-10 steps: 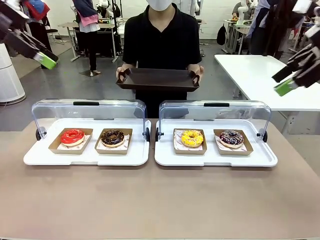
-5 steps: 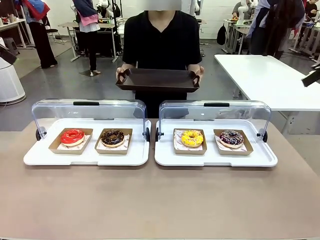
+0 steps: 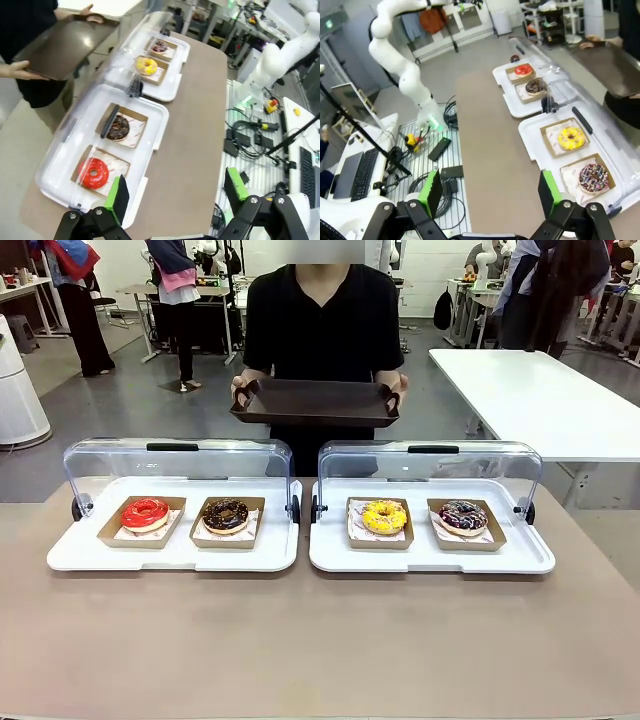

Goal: Provide the desired donut to the person.
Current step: Pick up and lift the Paper togo box containing the Donut pointed at by the person.

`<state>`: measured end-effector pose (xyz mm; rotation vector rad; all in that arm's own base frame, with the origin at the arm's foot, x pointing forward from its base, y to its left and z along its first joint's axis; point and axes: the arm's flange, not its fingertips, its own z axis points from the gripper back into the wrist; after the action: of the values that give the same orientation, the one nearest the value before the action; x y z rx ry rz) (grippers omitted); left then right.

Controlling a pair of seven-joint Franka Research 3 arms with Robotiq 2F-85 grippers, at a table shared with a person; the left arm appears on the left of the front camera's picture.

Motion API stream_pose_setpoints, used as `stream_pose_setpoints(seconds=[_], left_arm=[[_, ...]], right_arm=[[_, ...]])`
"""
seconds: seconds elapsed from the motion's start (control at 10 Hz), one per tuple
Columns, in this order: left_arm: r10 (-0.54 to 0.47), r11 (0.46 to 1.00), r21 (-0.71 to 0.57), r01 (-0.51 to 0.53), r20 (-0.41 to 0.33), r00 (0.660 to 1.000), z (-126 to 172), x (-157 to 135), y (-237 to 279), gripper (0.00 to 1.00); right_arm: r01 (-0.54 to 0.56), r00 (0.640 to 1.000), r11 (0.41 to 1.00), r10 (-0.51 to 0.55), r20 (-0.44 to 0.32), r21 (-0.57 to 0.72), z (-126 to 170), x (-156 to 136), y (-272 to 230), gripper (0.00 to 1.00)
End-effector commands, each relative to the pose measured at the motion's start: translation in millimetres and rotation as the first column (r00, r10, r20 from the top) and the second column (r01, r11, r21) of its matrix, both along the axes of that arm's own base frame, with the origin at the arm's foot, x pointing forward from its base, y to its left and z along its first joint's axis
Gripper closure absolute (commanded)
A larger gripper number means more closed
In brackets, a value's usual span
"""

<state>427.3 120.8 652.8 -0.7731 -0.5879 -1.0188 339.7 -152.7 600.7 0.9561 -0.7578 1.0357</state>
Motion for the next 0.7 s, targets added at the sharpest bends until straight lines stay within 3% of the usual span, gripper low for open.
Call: stream_pose_setpoints(seconds=[0.0, 0.3, 0.6], left_arm=[[0.071, 0.997, 0.014, -0.072, 0.094, 0.993, -3, -10, -2, 0.0], [0.148, 0.987, 0.04, -0.157, 0.174, 0.974, -1, -23, 11, 0.0], [0.153, 0.983, 0.073, -0.166, 0.156, 0.976, -6, -26, 3, 0.0]], right_arm=[[0.053, 0.999, 0.998, -0.053, -0.002, 0.025, -5, -5, 13, 0.0], [0.105, 0.995, 0.994, -0.105, -0.004, 0.026, -5, -13, 5, 0.0], [0.146, 0.989, 0.989, -0.146, -0.005, 0.008, -4, -20, 9, 0.0]])
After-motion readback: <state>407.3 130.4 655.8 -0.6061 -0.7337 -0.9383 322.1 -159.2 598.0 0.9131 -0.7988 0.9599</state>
